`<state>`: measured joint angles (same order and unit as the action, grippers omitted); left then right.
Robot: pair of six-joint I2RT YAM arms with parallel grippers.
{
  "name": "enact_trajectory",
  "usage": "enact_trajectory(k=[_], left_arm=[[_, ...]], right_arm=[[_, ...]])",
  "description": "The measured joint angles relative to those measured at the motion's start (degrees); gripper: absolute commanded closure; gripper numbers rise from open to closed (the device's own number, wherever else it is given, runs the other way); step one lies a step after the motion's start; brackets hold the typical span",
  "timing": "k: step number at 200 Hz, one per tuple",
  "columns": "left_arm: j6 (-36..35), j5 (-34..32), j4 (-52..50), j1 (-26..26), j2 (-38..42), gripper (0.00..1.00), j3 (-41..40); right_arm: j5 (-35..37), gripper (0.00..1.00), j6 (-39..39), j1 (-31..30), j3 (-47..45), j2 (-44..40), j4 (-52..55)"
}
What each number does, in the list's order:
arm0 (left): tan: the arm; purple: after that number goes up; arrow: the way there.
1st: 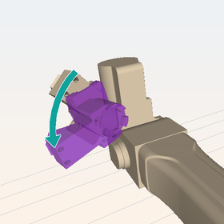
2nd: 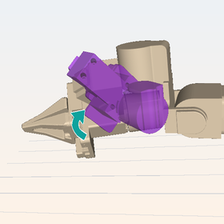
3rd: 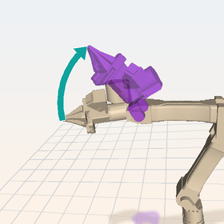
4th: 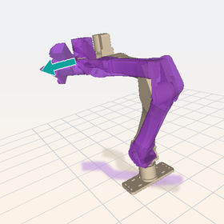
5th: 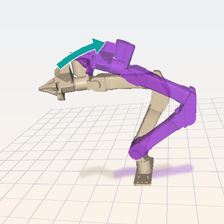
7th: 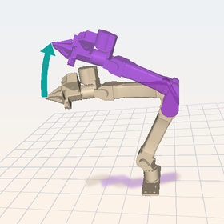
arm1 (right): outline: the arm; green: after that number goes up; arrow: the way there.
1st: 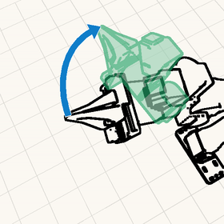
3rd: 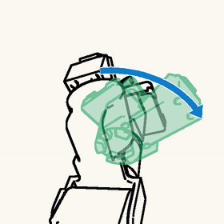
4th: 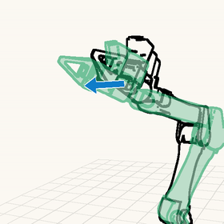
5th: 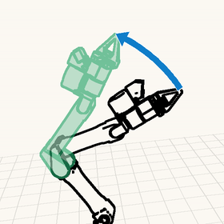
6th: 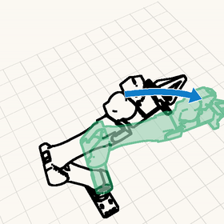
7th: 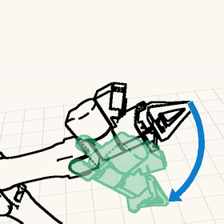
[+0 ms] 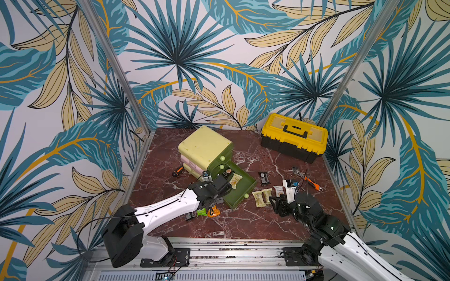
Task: Take the cookies out of the drawer
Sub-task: Place the cookie at the center of the board.
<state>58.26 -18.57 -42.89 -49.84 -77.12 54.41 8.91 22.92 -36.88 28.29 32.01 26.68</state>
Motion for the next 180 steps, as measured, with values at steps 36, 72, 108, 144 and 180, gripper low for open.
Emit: enact_trajectory(k=[36, 72, 108, 144, 180], left_arm=[[-12.0, -1.0, 1.9, -4.0, -1.4, 0.37, 8.0], [-21.7, -0.7, 2.9, -5.1, -13.6, 0.33, 19.3], [-27.5, 2.5, 1.9, -3.5, -24.2, 0.29, 26.8], [-31.6, 7.8, -1.1, 0.9, -28.8, 0.28, 29.9], [-35.9, 9.4, -7.0, 2.7, -35.8, 0.28, 38.7]], right_arm=[[-3.0, 0.35, 0.0, 0.0, -1.0, 1.5, -3.9], [-8.5, 0.35, 0.0, 0.0, -6.6, 1.9, -12.0], [-10.3, 0.35, 0.0, 0.0, -9.0, 1.8, -15.1], [-9.9, 0.35, 0.0, 0.0, -9.1, 0.1, -16.6], [-8.7, 0.34, 0.0, 0.0, -9.3, -1.2, -16.6]])
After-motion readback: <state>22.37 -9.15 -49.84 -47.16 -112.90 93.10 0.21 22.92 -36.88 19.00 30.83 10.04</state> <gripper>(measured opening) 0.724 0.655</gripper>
